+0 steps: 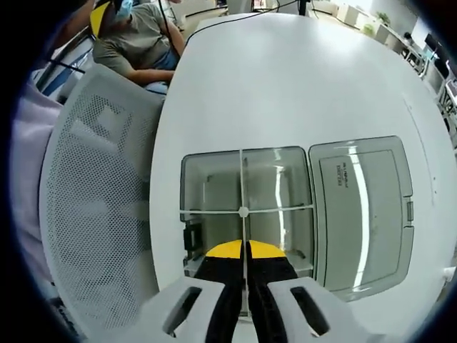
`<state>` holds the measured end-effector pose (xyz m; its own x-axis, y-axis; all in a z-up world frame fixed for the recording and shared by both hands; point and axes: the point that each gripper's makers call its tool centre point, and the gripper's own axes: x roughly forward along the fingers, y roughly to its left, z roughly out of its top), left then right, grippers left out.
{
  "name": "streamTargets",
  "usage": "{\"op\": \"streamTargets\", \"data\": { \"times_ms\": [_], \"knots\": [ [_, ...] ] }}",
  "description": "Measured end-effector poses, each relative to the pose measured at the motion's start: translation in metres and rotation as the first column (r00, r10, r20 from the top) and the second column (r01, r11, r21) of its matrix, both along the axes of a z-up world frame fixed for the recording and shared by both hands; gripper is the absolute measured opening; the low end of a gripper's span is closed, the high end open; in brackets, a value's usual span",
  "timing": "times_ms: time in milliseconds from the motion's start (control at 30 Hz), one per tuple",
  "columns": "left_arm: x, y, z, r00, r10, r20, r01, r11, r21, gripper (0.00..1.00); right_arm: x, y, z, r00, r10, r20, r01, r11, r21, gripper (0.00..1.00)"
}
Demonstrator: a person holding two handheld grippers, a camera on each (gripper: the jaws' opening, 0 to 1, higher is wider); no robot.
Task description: Insert the divider into the dual guide fixture by aligning both edges with the guide slots and pushing it downward to the bottom, including one-sided entry, uneven engagement, binding, and posture correction.
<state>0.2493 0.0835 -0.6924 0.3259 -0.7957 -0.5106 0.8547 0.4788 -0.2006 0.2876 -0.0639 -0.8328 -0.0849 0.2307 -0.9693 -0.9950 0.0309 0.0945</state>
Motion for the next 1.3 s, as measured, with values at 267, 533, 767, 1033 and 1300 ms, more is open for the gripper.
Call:
{"op": "streamTargets", "data": {
  "times_ms": [267, 533, 767, 1033, 1300],
  "knots": [
    [0.0022, 0.0021, -0.0005, 1.0, 0.006, -0.002, -0.006, 1.0, -0.003, 0.52, 0.0002, -0.001, -0.0034, 1.0, -0.012, -0.01, 0.012, 1.0, 0.007, 0.0],
    [0.003, -0.0003, -0.0032, 1.0, 0.004, -0.006, -0.004, 1.0, -0.004, 0.51, -0.0002, -0.0007, -0.0046, 1.0, -0.004, -0.006, 0.004, 1.0, 0.029, 0.0],
    [0.0015, -0.0034, -0.0034, 1.0, -0.003, -0.004, 0.003, 1.0, -0.005, 0.51, -0.0003, -0.0006, -0.0045, 1.0, 0.001, 0.004, -0.001, 1.0, 0.029, 0.0],
    [-0.0006, -0.0006, -0.0041, 1.0, 0.004, 0.001, -0.004, 1.0, 0.002, 0.52, -0.0002, -0.0007, -0.0037, 0.997, -0.071, -0.02, 0.072, 0.996, 0.052, 0.0],
    [0.0041, 0.0054, -0.0018, 1.0, 0.026, 0.015, -0.026, 1.0, 0.004, 0.56, 0.0, -0.0005, -0.0016, 0.996, -0.093, -0.013, 0.094, 0.993, 0.069, 0.06]
  ]
}}
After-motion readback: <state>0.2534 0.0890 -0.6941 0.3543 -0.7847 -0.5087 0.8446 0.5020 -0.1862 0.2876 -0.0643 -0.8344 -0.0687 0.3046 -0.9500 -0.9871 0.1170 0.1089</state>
